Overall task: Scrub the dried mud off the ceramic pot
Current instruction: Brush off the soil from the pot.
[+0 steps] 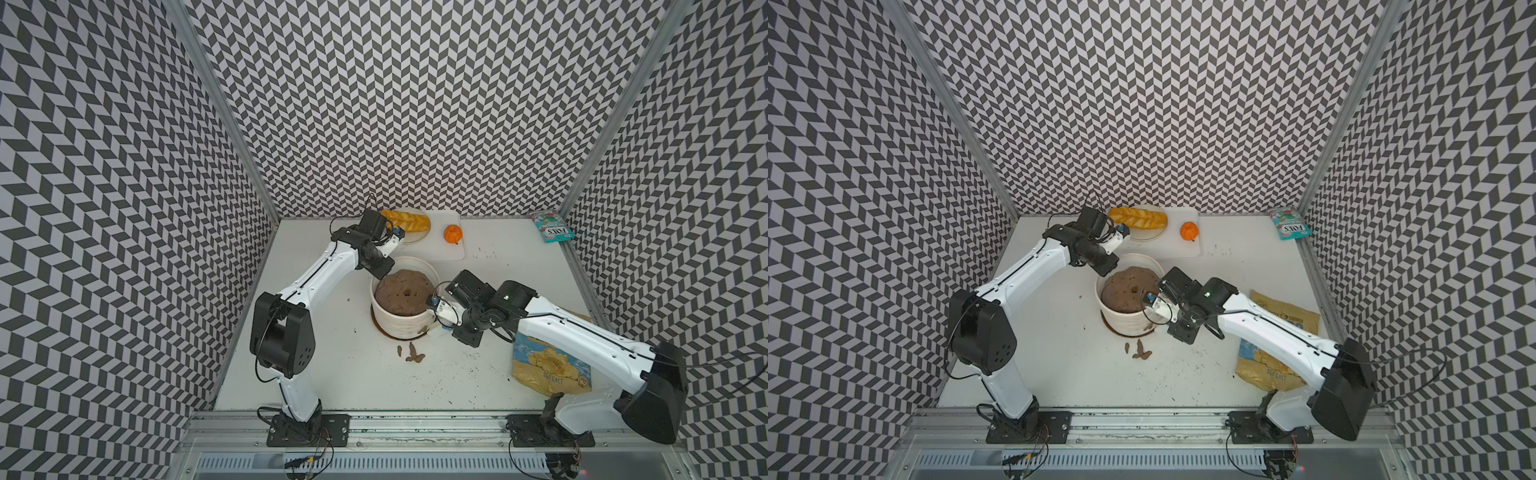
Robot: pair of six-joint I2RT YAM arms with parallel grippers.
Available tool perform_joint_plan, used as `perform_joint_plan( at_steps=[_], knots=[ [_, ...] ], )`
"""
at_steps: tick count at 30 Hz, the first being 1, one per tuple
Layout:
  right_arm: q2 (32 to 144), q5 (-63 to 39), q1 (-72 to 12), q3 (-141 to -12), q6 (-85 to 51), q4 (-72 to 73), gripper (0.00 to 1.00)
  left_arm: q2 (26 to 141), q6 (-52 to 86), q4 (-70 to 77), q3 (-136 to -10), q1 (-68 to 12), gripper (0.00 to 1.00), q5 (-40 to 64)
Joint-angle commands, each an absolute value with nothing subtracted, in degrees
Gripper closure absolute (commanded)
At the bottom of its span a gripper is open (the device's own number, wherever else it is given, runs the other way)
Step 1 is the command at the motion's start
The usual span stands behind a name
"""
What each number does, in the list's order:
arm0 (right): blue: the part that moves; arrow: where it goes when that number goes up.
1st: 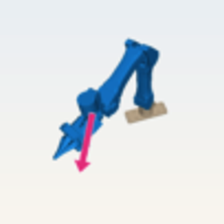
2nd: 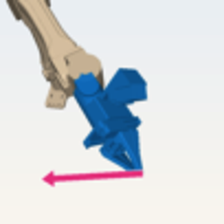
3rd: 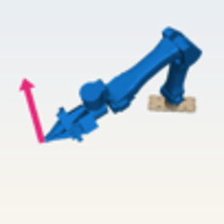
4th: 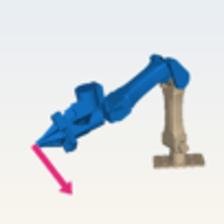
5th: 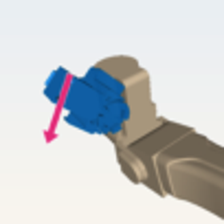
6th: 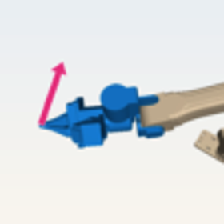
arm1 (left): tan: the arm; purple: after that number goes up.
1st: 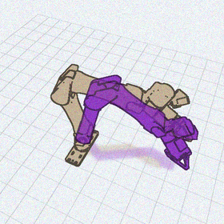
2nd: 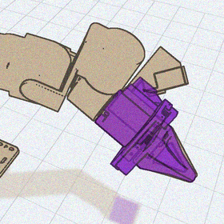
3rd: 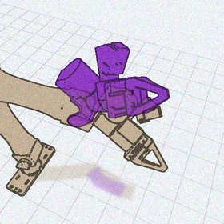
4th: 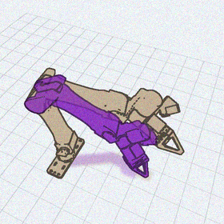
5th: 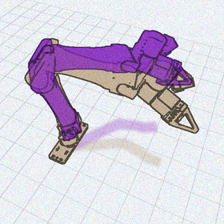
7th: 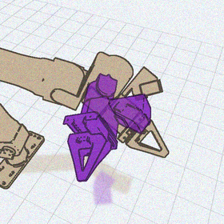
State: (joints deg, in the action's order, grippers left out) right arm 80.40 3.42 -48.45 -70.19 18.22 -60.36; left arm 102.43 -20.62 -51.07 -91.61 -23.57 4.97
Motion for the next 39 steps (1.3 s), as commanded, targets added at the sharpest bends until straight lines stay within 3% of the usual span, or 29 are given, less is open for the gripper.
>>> perform_joint_plan(
  at_steps=[1,19,26,39],
  knots=[
    [81.3,8.3,-48.6,-73.4,14.9,-62.0,1.0,100.6,-23.0,-47.7,-94.8,-23.2,1.0,8.7],
    [76.2,-5.4,-57.3,-76.4,16.5,-67.9,1.0,100.2,-23.0,-47.1,-93.5,-22.9,1.0,7.7],
    [79.8,2.1,-57.5,-79.5,18.9,-58.2,1.0,100.5,-23.1,-47.4,-93.3,-22.9,0.99,8.3],
    [82.2,9.7,-52.5,-77.4,17.6,-62.2,1.0,99.5,-23.4,-47.4,-93.3,-22.8,0.99,8.3]
  ],
)
